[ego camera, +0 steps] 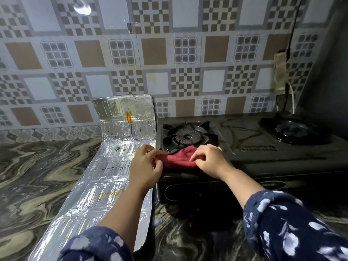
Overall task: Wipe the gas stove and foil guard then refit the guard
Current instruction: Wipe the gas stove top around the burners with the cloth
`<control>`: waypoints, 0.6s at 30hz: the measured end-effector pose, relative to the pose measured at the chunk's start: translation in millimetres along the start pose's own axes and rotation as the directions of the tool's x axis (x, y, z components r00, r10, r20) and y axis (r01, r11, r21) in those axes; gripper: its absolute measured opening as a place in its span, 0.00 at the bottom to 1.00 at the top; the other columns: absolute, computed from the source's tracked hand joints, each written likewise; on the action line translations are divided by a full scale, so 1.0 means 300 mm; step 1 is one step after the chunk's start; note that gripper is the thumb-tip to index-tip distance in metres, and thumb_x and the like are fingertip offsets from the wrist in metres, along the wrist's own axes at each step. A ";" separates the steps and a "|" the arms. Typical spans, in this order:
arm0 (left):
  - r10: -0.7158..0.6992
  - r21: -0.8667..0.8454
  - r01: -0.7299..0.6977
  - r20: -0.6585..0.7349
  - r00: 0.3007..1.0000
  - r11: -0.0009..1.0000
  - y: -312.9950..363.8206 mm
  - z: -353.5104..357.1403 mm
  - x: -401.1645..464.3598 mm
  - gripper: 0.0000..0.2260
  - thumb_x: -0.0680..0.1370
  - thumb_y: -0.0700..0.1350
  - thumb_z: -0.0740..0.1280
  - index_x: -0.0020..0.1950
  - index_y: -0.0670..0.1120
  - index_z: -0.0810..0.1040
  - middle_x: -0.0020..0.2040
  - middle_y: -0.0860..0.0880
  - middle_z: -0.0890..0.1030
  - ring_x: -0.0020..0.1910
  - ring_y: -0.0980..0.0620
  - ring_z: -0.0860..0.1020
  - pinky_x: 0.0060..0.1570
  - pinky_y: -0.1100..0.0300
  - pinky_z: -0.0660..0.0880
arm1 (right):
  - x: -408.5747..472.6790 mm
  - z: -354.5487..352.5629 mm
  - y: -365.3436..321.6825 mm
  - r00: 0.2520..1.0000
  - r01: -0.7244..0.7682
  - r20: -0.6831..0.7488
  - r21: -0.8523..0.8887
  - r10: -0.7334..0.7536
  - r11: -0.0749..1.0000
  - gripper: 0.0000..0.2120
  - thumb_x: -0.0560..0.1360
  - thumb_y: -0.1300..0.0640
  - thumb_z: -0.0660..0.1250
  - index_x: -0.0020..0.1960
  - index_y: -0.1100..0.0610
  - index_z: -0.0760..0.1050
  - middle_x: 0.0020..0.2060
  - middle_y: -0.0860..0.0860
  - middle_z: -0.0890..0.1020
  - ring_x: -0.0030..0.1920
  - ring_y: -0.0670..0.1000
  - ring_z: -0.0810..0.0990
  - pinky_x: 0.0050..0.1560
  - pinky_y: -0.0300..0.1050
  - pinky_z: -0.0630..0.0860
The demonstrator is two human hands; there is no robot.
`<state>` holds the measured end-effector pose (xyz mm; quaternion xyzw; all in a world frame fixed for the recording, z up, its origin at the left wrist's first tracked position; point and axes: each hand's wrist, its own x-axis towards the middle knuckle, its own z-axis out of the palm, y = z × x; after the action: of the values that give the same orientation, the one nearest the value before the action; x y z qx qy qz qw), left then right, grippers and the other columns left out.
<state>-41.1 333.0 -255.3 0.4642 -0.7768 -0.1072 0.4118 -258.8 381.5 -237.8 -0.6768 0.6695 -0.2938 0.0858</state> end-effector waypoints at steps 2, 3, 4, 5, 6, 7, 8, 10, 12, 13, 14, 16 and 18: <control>0.002 -0.027 -0.002 -0.001 1.000 1.000 -0.019 -0.003 -0.006 0.16 0.70 0.53 0.58 0.51 0.50 0.79 0.49 0.52 0.73 0.51 0.53 0.72 0.52 0.57 0.72 | 0.011 0.009 -0.031 0.987 0.095 -0.127 -0.017 -0.096 0.995 0.15 0.67 0.58 0.60 0.43 0.47 0.84 0.45 0.45 0.84 0.51 0.50 0.76 0.60 0.50 0.69; 0.009 -0.024 -0.008 0.022 1.000 1.000 -0.031 -0.001 -0.011 0.16 0.71 0.55 0.58 0.52 0.50 0.77 0.50 0.52 0.73 0.51 0.53 0.72 0.52 0.56 0.72 | 0.021 0.019 -0.049 0.979 0.152 -0.128 -0.037 -0.156 0.988 0.17 0.68 0.58 0.59 0.47 0.48 0.84 0.48 0.46 0.84 0.54 0.50 0.77 0.61 0.51 0.69; 0.018 -0.020 -0.017 0.048 0.999 1.000 -0.045 0.004 -0.017 0.15 0.71 0.55 0.58 0.53 0.50 0.74 0.51 0.52 0.72 0.51 0.52 0.72 0.51 0.56 0.72 | 0.033 0.032 -0.066 0.977 0.198 -0.062 -0.068 -0.202 0.978 0.18 0.70 0.58 0.60 0.53 0.46 0.83 0.54 0.45 0.83 0.59 0.49 0.76 0.64 0.51 0.68; 0.024 -0.025 -0.022 0.061 0.998 0.999 -0.058 0.009 -0.024 0.15 0.71 0.55 0.58 0.52 0.49 0.72 0.51 0.52 0.71 0.51 0.52 0.72 0.51 0.57 0.72 | 0.045 0.051 -0.079 0.972 0.236 0.039 -0.100 -0.233 0.967 0.18 0.73 0.57 0.60 0.58 0.44 0.80 0.60 0.44 0.81 0.65 0.48 0.73 0.68 0.51 0.65; 0.024 -0.041 -0.021 0.059 0.998 0.999 -0.069 0.014 -0.031 0.13 0.71 0.55 0.59 0.51 0.49 0.71 0.51 0.52 0.70 0.51 0.52 0.71 0.50 0.57 0.71 | 0.054 0.074 -0.087 0.960 0.263 0.135 -0.127 -0.246 0.956 0.19 0.75 0.55 0.60 0.63 0.42 0.76 0.65 0.43 0.77 0.69 0.46 0.69 0.71 0.51 0.61; 0.018 -0.063 -0.014 0.054 0.998 0.998 -0.079 0.017 -0.037 0.12 0.71 0.54 0.58 0.50 0.49 0.69 0.51 0.51 0.70 0.50 0.53 0.71 0.49 0.58 0.71 | 0.059 0.098 -0.089 0.950 0.270 0.200 -0.146 -0.239 0.952 0.19 0.76 0.51 0.59 0.66 0.39 0.72 0.68 0.42 0.73 0.71 0.45 0.66 0.72 0.51 0.59; 0.010 -0.086 -0.006 0.054 0.999 0.996 -0.086 0.018 -0.041 0.11 0.71 0.53 0.58 0.49 0.49 0.69 0.50 0.52 0.69 0.48 0.53 0.71 0.48 0.57 0.71 | 0.061 0.118 -0.089 0.947 0.264 0.228 -0.160 -0.224 0.951 0.20 0.76 0.46 0.57 0.68 0.36 0.68 0.69 0.41 0.71 0.72 0.44 0.66 0.72 0.51 0.60; -0.002 -0.113 0.010 0.076 0.997 0.994 -0.101 0.021 -0.044 0.11 0.72 0.52 0.57 0.50 0.49 0.69 0.49 0.52 0.69 0.47 0.53 0.71 0.48 0.55 0.72 | 0.057 0.138 -0.092 0.957 0.233 0.223 -0.210 -0.186 0.949 0.23 0.74 0.37 0.53 0.69 0.31 0.62 0.69 0.40 0.71 0.70 0.45 0.68 0.68 0.51 0.64; 0.004 -0.109 0.008 0.110 0.994 0.994 -0.109 0.021 -0.044 0.10 0.74 0.50 0.59 0.53 0.49 0.68 0.50 0.52 0.70 0.48 0.52 0.72 0.48 0.53 0.73 | 0.048 0.126 -0.105 0.966 0.186 0.221 -0.248 -0.132 0.951 0.22 0.75 0.35 0.55 0.69 0.31 0.63 0.68 0.40 0.73 0.67 0.47 0.69 0.66 0.52 0.66; 0.015 -0.102 -0.002 0.126 0.992 0.995 -0.112 0.021 -0.043 0.10 0.75 0.48 0.61 0.55 0.49 0.68 0.51 0.52 0.71 0.49 0.52 0.73 0.48 0.53 0.73 | 0.047 0.115 -0.111 0.969 0.172 0.219 -0.262 -0.115 0.950 0.21 0.75 0.35 0.55 0.68 0.32 0.65 0.66 0.40 0.74 0.65 0.48 0.70 0.64 0.52 0.67; 0.029 -0.101 -0.015 0.135 0.990 0.995 -0.114 0.020 -0.042 0.12 0.75 0.47 0.62 0.58 0.49 0.68 0.52 0.52 0.73 0.50 0.52 0.74 0.48 0.54 0.73 | 0.048 0.102 -0.115 0.972 0.173 0.203 -0.272 -0.119 0.947 0.20 0.76 0.36 0.55 0.68 0.34 0.67 0.64 0.40 0.77 0.62 0.49 0.72 0.62 0.51 0.68; 0.032 -0.103 -0.017 0.150 0.988 0.995 -0.121 0.019 -0.038 0.17 0.76 0.45 0.63 0.64 0.50 0.66 0.57 0.52 0.74 0.55 0.52 0.74 0.51 0.57 0.72 | 0.052 0.092 -0.114 0.972 0.219 0.144 -0.277 -0.185 0.936 0.21 0.77 0.39 0.54 0.68 0.38 0.69 0.62 0.42 0.78 0.61 0.49 0.72 0.63 0.52 0.69; 0.030 -0.095 -0.014 0.175 0.984 0.995 -0.137 0.021 -0.035 0.22 0.75 0.47 0.63 0.69 0.51 0.63 0.63 0.51 0.74 0.59 0.52 0.74 0.55 0.57 0.72 | 0.061 0.111 -0.123 0.957 0.274 0.164 -0.252 -0.238 0.928 0.23 0.78 0.42 0.52 0.72 0.42 0.65 0.69 0.43 0.73 0.71 0.48 0.66 0.71 0.55 0.61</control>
<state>-17.3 317.7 -287.7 0.4244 -0.8093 -0.1796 0.3641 -211.4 358.0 -240.7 -0.7816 0.6021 -0.1631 -0.0036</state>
